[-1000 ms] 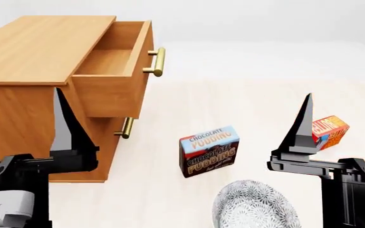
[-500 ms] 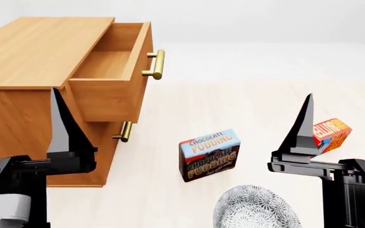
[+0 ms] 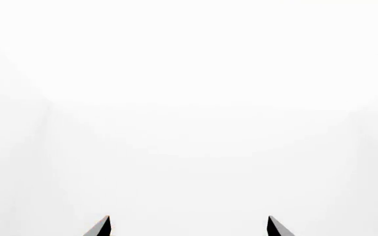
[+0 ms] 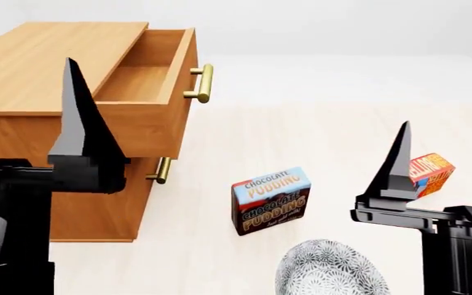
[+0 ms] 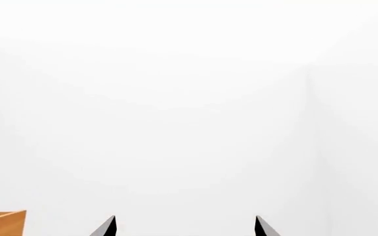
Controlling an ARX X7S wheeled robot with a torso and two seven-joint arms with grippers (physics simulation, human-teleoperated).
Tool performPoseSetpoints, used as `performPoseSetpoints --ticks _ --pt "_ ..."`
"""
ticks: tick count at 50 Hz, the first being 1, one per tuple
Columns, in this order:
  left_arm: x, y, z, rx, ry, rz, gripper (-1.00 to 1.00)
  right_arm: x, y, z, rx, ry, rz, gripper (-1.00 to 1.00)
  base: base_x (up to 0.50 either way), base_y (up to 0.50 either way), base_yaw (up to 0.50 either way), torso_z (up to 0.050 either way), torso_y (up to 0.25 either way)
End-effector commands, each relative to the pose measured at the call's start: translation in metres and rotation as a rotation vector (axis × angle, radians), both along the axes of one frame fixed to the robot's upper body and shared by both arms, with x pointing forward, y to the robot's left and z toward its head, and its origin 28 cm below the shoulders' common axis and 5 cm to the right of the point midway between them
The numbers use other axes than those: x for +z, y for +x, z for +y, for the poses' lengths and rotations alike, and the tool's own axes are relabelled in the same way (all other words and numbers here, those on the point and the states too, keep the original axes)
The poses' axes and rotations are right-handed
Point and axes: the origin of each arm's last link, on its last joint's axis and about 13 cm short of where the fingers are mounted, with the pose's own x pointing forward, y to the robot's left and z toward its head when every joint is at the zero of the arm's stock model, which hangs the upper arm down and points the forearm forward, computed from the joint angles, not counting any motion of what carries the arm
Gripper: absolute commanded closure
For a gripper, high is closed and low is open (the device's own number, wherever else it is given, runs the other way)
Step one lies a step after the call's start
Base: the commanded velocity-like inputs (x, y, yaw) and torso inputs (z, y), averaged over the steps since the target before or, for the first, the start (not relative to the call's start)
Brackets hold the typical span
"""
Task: Put the butter at the front in the top drawer of the cabinet and close it.
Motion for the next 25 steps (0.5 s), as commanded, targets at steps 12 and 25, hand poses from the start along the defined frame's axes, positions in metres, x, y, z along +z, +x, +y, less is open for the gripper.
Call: performPoseSetpoints --ticks 12,25 --pt "0.108 0.046 -0.027 -0.230 0.260 0.483 -1.00 0.005 -0.005 -0.003 -0.012 -0.004 0.003 -1.00 0.00 0.00 0.00 0.000 0.000" --pt "0.121 0.085 -0.048 -0.381 0.324 0.906 -1.00 0.004 -0.006 -0.004 -0.010 0.003 0.019 -1.00 0.00 0.00 0.00 0.000 0.000"
